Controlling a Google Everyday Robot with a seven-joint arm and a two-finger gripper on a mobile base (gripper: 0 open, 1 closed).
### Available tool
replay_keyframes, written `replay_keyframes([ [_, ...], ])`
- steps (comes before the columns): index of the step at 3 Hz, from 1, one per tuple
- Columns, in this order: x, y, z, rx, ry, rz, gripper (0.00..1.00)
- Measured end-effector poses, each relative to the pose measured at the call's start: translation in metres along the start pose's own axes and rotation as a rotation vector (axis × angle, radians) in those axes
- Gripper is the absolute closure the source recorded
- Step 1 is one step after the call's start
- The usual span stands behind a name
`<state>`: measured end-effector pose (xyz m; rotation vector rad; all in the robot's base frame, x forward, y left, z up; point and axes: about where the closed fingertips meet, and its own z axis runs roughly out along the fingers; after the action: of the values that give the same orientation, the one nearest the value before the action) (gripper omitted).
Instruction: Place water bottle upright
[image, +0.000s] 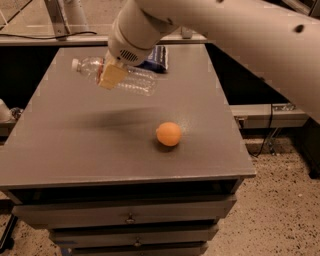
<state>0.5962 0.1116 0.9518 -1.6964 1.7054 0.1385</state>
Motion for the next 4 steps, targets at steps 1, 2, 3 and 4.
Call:
replay_keyframes([
  [1,-0.007,-0.010,-0.020,0.066,-0.222,0.015,1.00],
  [2,-0.016,-0.036,-0.040,0.150,-0.452,0.059,1.00],
  [3,-0.020,-0.056,-0.048,0.194,-0.664,0.112,1.00],
  [4,-0.015,-0.063,-0.043,0.182,-0.782,0.184,1.00],
])
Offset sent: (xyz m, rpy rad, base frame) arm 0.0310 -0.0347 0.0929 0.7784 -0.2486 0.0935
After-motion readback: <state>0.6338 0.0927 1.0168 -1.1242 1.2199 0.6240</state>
